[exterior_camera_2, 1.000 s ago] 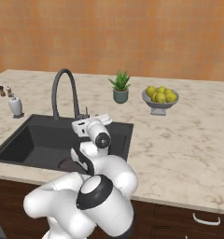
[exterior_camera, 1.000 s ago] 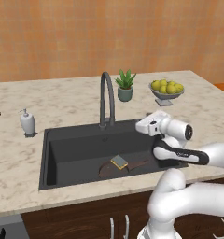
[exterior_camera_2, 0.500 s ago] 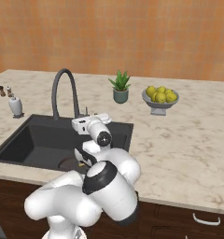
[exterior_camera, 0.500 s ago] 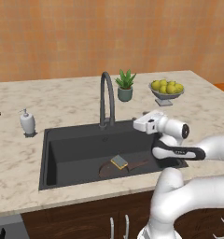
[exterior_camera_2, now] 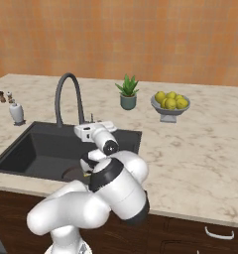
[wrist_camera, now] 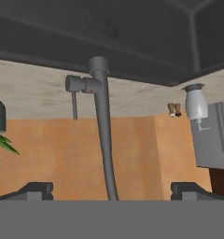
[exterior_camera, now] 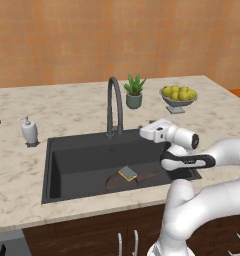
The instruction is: Pick the pan and sponge and place them into the sink. Then turn on the water.
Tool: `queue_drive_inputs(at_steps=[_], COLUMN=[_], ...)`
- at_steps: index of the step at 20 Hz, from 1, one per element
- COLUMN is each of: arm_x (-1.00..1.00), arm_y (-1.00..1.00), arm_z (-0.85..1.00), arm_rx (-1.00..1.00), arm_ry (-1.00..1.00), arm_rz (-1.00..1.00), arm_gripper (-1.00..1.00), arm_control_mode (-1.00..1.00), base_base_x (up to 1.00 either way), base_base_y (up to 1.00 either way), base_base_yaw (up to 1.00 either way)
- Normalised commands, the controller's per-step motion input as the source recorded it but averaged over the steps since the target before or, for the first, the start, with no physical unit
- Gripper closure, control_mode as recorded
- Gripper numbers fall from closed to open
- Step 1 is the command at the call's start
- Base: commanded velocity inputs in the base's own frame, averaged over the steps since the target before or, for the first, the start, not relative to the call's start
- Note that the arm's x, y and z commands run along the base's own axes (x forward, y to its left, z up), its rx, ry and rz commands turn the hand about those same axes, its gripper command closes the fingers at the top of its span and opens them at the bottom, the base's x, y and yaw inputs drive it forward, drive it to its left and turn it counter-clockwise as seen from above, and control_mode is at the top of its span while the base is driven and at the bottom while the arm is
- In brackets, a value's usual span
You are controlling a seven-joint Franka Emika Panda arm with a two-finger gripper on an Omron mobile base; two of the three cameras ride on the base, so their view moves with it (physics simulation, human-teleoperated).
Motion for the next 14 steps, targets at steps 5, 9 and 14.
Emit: queue_drive_inputs(at_steps=[5, 9, 14], arm_x=[0.03, 0.11, 0.3], arm_y=[0.25, 0.3, 0.17], arm_z=[-0.08, -0.18, -0.22], arm_rx=[0.02, 0.0, 0.0], arm_ry=[0.0, 0.0, 0.0], arm_rz=[0.0, 0.0, 0.0], arm_gripper=[-1.0, -1.0, -1.0], arm_control_mode=[-1.0, -1.0, -1.0], base_base_x=[0.0, 0.0, 0.0], base_base_y=[0.0, 0.0, 0.0], base_base_yaw=[0.0, 0.0, 0.0])
